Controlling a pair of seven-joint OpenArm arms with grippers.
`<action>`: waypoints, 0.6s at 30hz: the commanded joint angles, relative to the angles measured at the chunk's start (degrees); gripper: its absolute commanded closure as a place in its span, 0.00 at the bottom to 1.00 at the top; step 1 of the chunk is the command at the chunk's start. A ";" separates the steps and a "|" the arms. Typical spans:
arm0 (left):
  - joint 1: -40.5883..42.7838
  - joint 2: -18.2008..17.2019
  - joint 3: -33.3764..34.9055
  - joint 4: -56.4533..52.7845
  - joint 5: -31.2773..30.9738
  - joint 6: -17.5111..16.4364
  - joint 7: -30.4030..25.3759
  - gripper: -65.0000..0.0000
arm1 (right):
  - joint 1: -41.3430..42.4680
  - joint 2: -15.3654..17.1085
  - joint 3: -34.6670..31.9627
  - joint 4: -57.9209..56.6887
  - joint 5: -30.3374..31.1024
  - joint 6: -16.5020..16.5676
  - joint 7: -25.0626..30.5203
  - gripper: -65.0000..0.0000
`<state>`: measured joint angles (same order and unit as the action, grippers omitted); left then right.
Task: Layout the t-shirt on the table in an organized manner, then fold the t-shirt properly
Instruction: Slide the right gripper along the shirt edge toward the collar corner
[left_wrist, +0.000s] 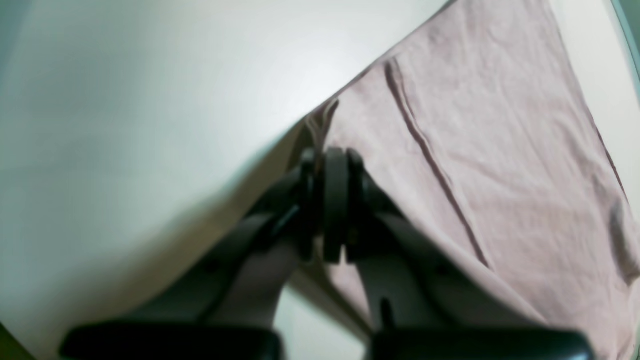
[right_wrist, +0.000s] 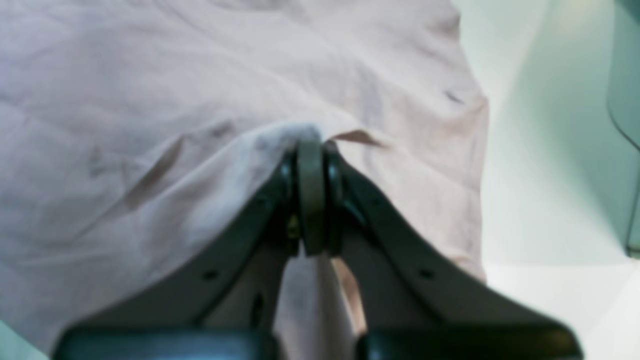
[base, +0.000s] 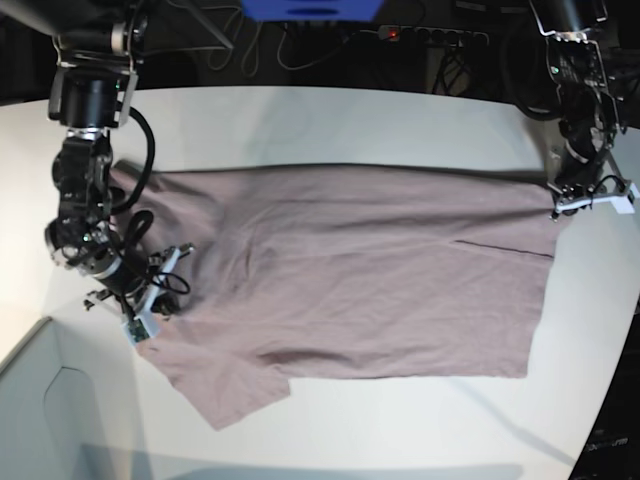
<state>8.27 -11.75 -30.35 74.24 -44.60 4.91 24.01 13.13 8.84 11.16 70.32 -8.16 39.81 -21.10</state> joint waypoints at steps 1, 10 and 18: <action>-0.32 -0.96 -0.46 0.80 -0.19 -0.38 -0.93 1.00 | 2.22 1.22 0.31 0.31 0.91 0.19 1.63 1.00; -0.49 -0.96 -0.46 0.80 -0.19 -0.38 -0.93 1.00 | 4.68 2.90 -0.04 -1.89 0.91 0.19 1.63 1.00; -0.58 -0.96 -0.38 0.80 -0.10 -0.38 -0.93 1.00 | 6.79 2.81 -0.13 -6.63 0.91 0.19 1.63 0.77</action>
<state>8.36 -11.75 -30.55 74.24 -44.58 4.91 24.03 18.11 11.11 10.85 62.65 -8.16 39.83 -21.15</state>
